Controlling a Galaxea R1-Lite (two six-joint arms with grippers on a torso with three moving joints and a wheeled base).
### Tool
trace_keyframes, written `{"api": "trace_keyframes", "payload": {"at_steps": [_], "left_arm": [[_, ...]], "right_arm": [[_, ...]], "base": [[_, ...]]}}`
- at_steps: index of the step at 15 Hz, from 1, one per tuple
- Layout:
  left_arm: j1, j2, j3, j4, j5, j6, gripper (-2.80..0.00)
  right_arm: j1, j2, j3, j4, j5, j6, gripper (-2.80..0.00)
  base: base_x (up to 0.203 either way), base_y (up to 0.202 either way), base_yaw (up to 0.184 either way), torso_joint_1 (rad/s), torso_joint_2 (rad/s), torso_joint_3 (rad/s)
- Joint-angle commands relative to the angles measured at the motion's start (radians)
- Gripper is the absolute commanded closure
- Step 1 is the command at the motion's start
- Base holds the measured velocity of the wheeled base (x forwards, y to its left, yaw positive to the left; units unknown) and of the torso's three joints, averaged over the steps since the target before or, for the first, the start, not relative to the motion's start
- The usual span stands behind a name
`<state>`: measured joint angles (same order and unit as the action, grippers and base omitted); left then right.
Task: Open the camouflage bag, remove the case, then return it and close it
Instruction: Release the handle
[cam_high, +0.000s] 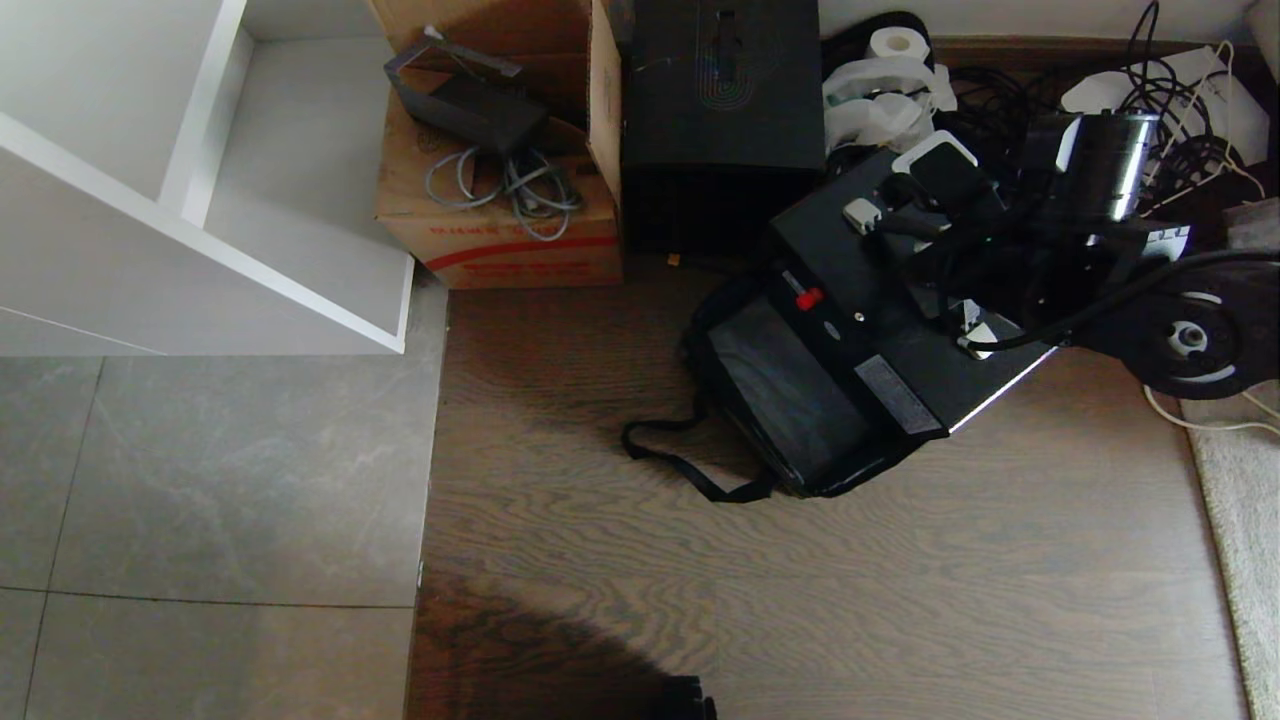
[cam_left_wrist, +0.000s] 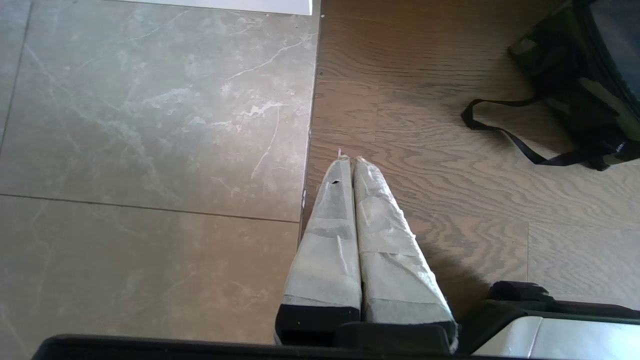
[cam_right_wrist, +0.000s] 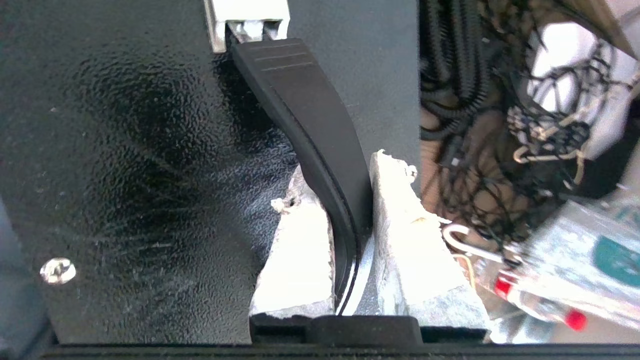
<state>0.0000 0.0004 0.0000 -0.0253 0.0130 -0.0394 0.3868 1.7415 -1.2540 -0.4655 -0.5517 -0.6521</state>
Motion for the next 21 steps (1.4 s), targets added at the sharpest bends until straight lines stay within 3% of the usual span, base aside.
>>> {"api": "trace_keyframes", "payload": {"at_steps": [1, 9, 14, 18, 21], "left_arm": [[0.0, 0.0, 0.009, -0.001, 0.001, -0.001, 0.0], [0.0, 0.0, 0.009, -0.001, 0.001, -0.001, 0.0], [0.0, 0.0, 0.009, -0.001, 0.001, -0.001, 0.0], [0.0, 0.0, 0.009, -0.001, 0.001, -0.001, 0.0], [0.0, 0.0, 0.009, -0.001, 0.001, 0.001, 0.0]], "right_arm": [[-0.019, -0.007, -0.001, -0.004, -0.004, -0.004, 0.0], [-0.152, -0.014, -0.009, -0.004, -0.004, -0.014, 0.0], [-0.317, 0.021, -0.018, -0.019, -0.002, -0.023, 0.0], [-0.327, 0.05, 0.03, -0.036, -0.002, -0.021, 0.0], [-0.297, 0.152, 0.137, -0.143, 0.001, -0.006, 0.0]], "base": [[0.0, 0.0, 0.0, 0.0, 0.0, 0.0], [0.0, 0.0, 0.0, 0.0, 0.0, 0.0], [0.0, 0.0, 0.0, 0.0, 0.0, 0.0], [0.0, 0.0, 0.0, 0.0, 0.0, 0.0], [0.0, 0.0, 0.0, 0.0, 0.0, 0.0]]}}
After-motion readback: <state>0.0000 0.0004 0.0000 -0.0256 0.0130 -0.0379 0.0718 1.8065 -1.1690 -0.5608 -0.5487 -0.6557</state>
